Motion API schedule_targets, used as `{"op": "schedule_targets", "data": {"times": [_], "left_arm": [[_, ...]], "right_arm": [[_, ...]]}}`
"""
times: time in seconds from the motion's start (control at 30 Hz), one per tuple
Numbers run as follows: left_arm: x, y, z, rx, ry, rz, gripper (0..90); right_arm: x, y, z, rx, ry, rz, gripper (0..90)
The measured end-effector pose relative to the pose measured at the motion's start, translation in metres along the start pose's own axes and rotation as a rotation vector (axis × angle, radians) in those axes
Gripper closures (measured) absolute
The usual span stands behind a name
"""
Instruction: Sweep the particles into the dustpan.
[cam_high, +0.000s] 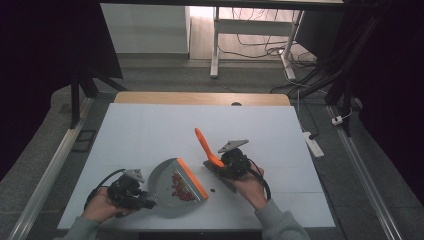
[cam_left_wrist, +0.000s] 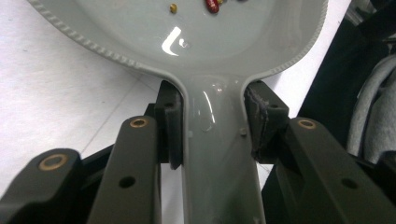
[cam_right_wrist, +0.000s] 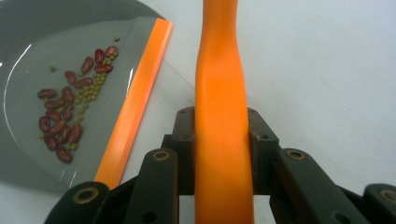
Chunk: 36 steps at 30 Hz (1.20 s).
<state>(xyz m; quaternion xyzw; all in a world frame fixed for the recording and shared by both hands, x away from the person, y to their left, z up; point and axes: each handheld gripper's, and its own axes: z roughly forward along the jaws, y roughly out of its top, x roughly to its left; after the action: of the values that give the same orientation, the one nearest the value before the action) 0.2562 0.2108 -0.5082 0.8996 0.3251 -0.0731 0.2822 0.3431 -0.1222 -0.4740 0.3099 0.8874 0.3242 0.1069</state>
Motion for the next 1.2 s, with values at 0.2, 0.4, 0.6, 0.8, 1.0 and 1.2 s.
{"op": "schedule_targets", "data": {"times": [0.2, 0.4, 0.6, 0.8, 1.0, 1.2], "left_arm": [[-0.002, 0.003, 0.003, 0.001, -0.002, -0.002, 61.8], [-0.002, 0.003, 0.004, 0.0, -0.005, -0.003, 61.8], [-0.003, 0.005, 0.005, 0.0, -0.005, -0.004, 61.8], [-0.002, 0.004, 0.005, -0.001, -0.006, -0.003, 61.8], [-0.002, 0.003, 0.006, -0.005, -0.012, -0.006, 61.8], [-0.001, 0.003, 0.007, -0.019, -0.014, -0.008, 61.8]], "right_arm": [[0.008, 0.002, 0.005, 0.002, 0.001, -0.005, 71.1], [0.023, 0.005, 0.01, 0.014, -0.002, -0.043, 71.1], [0.036, 0.008, 0.016, 0.018, -0.004, -0.07, 71.1], [0.048, 0.015, 0.021, -0.001, 0.058, -0.06, 71.1], [0.058, 0.024, 0.019, -0.062, 0.14, -0.055, 71.1], [0.046, 0.025, 0.008, -0.097, 0.124, -0.029, 71.1]]}}
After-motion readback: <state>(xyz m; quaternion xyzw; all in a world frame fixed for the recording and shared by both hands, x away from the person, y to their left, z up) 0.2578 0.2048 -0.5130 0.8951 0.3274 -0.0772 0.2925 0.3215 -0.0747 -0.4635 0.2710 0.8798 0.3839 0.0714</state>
